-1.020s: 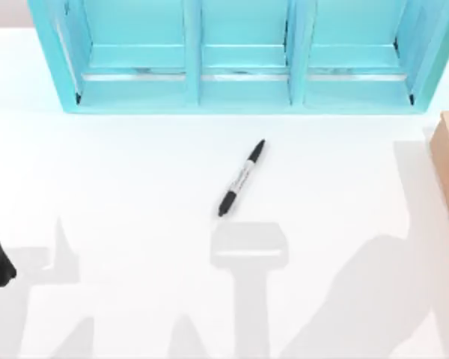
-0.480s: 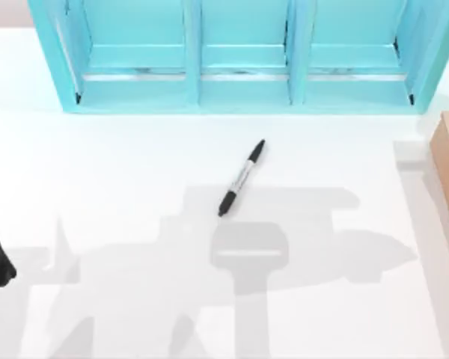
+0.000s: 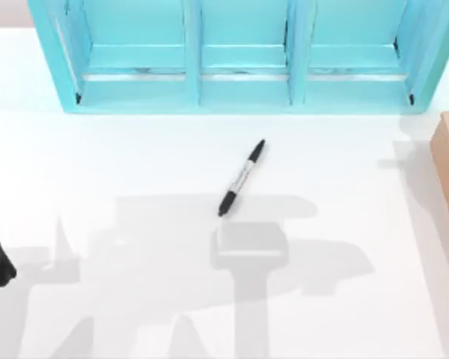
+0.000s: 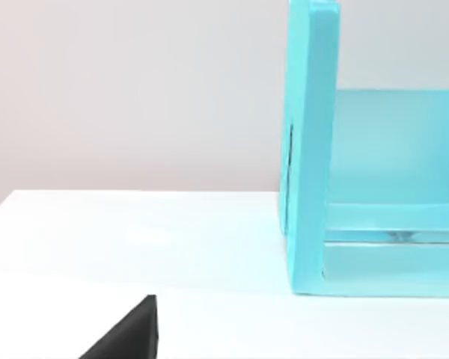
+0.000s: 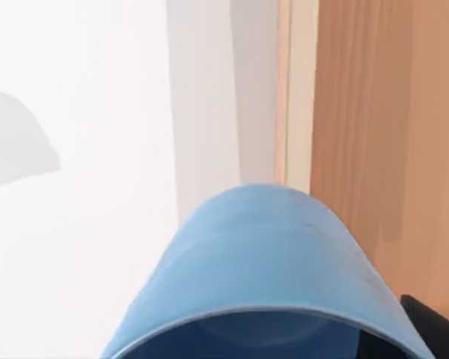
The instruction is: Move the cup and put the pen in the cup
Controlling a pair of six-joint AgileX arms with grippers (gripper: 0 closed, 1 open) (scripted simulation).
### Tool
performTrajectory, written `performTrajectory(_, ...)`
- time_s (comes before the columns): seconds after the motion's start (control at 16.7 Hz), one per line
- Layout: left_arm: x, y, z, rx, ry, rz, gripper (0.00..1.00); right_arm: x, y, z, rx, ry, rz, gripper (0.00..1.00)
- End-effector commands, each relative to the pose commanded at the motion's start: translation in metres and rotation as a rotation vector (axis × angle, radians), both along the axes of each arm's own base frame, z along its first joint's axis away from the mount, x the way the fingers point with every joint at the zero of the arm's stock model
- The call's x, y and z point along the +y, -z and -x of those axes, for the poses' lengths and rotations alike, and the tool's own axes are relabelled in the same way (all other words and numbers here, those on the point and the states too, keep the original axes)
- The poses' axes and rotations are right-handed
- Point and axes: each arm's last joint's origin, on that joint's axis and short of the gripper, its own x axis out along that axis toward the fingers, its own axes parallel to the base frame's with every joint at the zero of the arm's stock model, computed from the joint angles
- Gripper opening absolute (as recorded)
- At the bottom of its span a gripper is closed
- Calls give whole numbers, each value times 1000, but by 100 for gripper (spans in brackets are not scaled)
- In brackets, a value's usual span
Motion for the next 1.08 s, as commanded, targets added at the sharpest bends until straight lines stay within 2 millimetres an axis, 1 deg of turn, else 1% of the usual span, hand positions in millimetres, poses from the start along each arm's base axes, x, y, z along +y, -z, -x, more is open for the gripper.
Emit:
performTrajectory(0.12,0,0,0,0,0,0,100,9,3,-11,-18,0,-4,0)
performTrajectory(0.24,0,0,0,0,0,0,100,28,16,-31,-25,-3,-12,0)
performTrajectory(0.36,0,0,0,0,0,0,100,53,42,-56,-11,-7,-16,0)
performTrajectory(0.48,0,0,0,0,0,0,100,80,68,-76,-16,-8,-23,0)
performTrajectory(0.6,0,0,0,0,0,0,100,104,82,-88,-42,-11,-37,0)
performTrajectory(0.66,0,0,0,0,0,0,100,111,85,-91,-54,-13,-45,0)
performTrajectory(0.72,0,0,0,0,0,0,100,115,86,-92,-59,-15,-48,0)
performTrajectory(0.96,0,0,0,0,0,0,100,113,89,-92,-52,-7,-48,0)
performTrajectory(1.08,0,0,0,0,0,0,100,115,99,-93,-54,-6,-49,0)
